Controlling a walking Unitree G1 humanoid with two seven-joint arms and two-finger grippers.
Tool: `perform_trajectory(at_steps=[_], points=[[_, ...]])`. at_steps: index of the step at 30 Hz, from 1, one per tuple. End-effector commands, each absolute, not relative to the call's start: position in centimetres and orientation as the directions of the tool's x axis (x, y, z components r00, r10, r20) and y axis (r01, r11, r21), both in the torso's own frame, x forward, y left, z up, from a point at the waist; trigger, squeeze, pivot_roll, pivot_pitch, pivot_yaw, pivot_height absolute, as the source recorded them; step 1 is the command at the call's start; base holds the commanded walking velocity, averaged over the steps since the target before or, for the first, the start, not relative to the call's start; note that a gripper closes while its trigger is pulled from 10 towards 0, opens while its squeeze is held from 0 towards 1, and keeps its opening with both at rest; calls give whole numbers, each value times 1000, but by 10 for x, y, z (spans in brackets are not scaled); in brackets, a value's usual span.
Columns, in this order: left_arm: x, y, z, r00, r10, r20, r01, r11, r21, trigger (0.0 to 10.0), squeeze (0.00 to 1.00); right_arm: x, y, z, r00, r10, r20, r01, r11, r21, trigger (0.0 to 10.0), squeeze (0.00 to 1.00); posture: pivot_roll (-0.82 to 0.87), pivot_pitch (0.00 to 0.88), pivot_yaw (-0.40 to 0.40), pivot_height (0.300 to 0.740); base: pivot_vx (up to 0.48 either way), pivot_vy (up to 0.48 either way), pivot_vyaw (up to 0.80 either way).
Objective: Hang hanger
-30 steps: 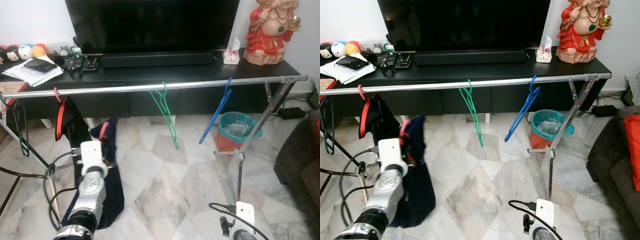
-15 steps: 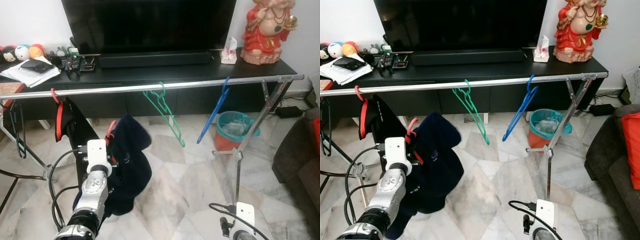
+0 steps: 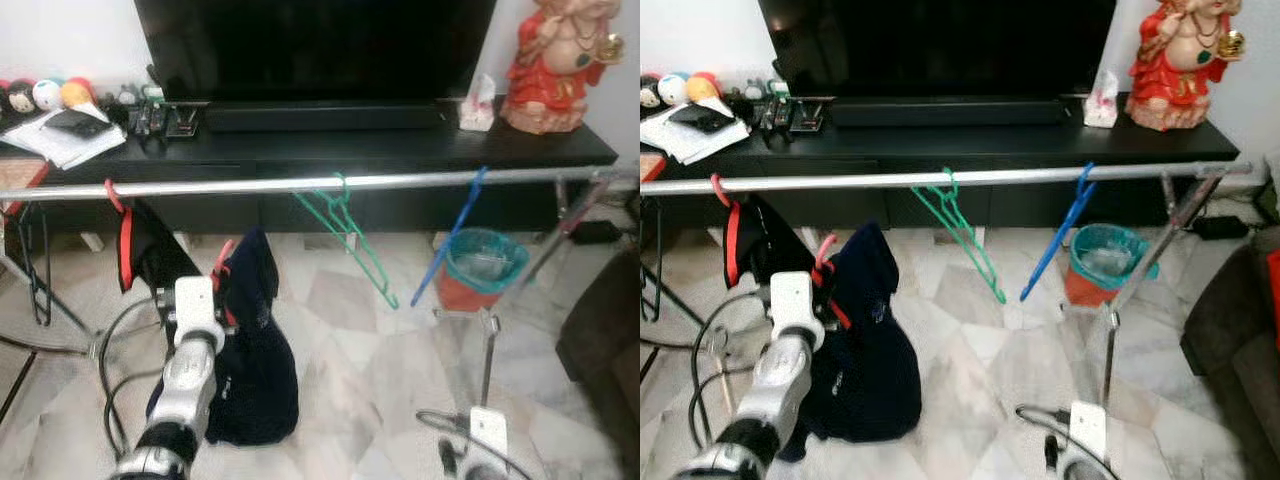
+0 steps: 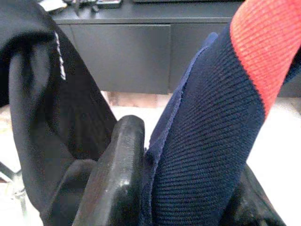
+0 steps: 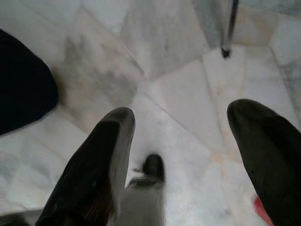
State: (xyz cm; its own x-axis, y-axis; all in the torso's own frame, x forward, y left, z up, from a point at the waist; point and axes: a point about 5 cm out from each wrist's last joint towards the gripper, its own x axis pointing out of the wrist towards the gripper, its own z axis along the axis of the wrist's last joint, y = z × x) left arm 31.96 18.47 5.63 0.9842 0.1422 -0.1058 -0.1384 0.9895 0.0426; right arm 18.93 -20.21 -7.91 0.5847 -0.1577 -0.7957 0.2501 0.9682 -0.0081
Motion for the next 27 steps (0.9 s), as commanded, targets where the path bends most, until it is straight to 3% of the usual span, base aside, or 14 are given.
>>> perform_trajectory(at_steps=[1,17,22,27], points=[[327,178,70,991,126,-38,-125,992,23,10000,0,187,-208,-79,575,-174,-799,267,964,-18,10000,0,25,0,16,740,274,0,0],[327,178,70,991,131,-35,-130,991,30,10000,0,186,-208,-80,574,-172,-801,268,963,-14,10000,0,28,0,11,740,275,0,0],[324,175,70,995,99,-24,-98,994,43,10000,0,185,-209,-81,570,-173,-803,267,963,-18,10000,0,25,0,11,740,0,0,0],[319,183,65,987,154,-40,-153,988,14,10000,0,183,-210,-81,566,-178,-805,274,962,-20,10000,0,27,0,7,740,0,0,0]])
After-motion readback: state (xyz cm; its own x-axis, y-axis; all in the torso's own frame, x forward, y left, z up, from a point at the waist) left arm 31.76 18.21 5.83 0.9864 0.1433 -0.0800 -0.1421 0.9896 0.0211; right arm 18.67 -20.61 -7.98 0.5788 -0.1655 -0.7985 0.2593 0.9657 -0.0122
